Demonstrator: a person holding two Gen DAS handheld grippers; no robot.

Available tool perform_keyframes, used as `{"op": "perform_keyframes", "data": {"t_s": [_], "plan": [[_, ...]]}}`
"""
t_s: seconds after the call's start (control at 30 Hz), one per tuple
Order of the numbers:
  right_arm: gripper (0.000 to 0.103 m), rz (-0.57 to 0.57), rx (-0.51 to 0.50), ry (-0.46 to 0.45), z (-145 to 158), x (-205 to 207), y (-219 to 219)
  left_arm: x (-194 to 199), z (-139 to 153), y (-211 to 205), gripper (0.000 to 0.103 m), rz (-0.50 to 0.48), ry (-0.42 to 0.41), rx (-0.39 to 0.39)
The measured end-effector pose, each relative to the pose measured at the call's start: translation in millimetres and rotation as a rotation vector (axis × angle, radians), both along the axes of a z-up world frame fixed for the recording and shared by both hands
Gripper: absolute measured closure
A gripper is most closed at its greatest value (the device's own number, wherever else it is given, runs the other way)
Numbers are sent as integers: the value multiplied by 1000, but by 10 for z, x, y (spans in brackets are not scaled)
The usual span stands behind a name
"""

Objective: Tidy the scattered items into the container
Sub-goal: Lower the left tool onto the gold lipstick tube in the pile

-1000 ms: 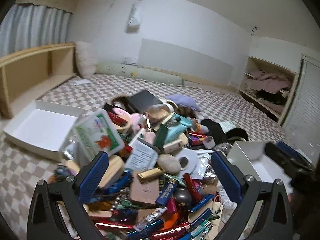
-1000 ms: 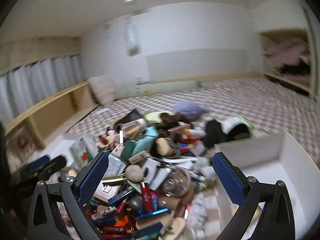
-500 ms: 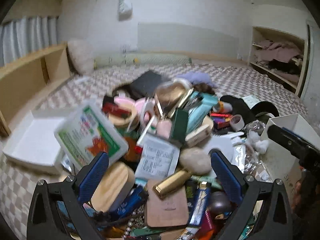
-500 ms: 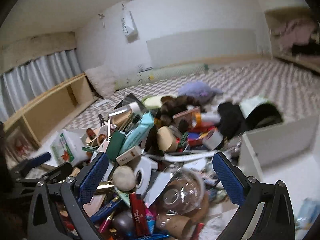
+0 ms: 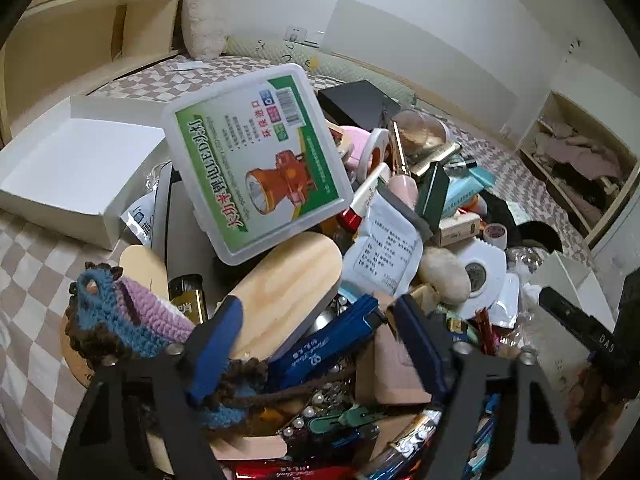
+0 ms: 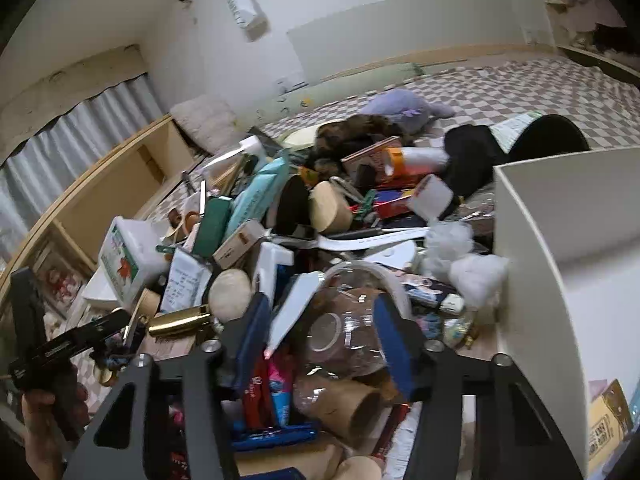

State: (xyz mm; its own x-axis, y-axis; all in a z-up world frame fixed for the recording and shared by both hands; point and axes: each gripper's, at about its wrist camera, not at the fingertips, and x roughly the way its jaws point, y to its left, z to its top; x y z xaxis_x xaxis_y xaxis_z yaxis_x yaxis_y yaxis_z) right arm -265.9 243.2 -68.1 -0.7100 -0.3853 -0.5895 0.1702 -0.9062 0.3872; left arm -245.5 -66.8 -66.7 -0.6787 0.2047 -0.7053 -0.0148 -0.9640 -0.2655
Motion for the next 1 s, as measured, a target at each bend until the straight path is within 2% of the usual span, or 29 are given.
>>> {"op": "perform_keyframes", "data": {"t_s": [0.3, 0.33, 0.47, 0.63, 0.77, 0.87, 1.0], "plan": [[54, 60, 17, -42, -131, -113, -251, -50, -34, 46, 29, 1, 1, -7], [66, 60, 18, -49, -150, -140, -270, -52, -36, 45, 29, 1, 2, -8], [86, 76, 37, -68, -187, -268, -379, -34, -32, 65, 29, 8, 3, 1], [87, 92, 50, -70, -211, -390, -444, -37, -24, 48, 29, 6, 5, 21], [88, 100, -42, -97, -272, -458, -362, -26, -17, 87, 29, -6, 13, 6], [93, 94, -127, -115, -283, -433, -282, -17, -4, 120, 29, -20, 23, 10], [95, 80, -189, -115, -249, -348, -208, -5, 26, 198, 29, -43, 45, -8]]}}
